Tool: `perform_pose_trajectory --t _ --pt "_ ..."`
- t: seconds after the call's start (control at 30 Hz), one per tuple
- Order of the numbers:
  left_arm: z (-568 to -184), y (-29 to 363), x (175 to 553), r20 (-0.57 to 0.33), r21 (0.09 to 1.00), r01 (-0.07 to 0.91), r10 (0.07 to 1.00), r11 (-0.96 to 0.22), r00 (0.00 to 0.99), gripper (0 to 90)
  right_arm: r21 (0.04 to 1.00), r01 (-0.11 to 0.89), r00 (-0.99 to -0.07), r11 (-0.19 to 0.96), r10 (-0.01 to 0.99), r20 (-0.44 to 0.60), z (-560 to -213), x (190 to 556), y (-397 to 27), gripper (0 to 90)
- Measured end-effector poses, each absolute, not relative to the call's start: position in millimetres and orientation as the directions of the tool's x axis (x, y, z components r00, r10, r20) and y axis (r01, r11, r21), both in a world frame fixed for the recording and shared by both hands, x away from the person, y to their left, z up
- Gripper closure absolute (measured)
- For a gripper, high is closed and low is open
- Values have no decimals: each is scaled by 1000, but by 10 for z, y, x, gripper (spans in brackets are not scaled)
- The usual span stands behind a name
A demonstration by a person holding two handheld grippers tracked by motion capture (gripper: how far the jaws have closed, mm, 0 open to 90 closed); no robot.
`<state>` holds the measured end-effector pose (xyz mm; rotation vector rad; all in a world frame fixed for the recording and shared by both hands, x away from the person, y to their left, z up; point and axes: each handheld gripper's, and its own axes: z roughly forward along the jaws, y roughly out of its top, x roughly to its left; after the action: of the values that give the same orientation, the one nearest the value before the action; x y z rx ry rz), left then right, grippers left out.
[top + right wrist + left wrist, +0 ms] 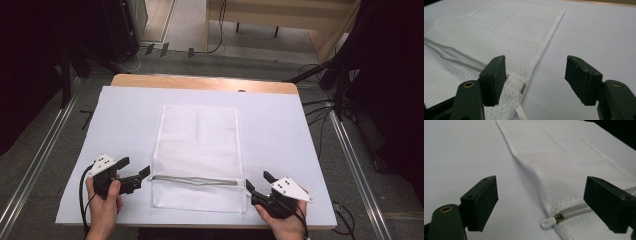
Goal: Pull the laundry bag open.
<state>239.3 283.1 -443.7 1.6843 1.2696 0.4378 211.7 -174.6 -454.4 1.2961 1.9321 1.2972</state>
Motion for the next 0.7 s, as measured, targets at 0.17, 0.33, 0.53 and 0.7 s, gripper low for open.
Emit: perform_pose_trajectory --t 0.17,0.33,0.53,0.7 --pt "-4451 2907 2407 -219 837 546 892 -37 396 85 899 432 -431 75 893 132 -4507 2148 -1980 290" --pt "-4445 3018 2408 -238 841 540 890 -11 389 35 900 429 -431 77 893 129 -4499 2192 -2210 270" --pt "-4432 3099 2396 -218 853 522 896 -17 386 15 901 431 -396 54 908 135 -4502 2226 -2449 230" --pt "-4407 3157 2394 -203 862 507 902 -21 382 6 901 432 -372 36 917 141 -4512 2254 -2668 173"
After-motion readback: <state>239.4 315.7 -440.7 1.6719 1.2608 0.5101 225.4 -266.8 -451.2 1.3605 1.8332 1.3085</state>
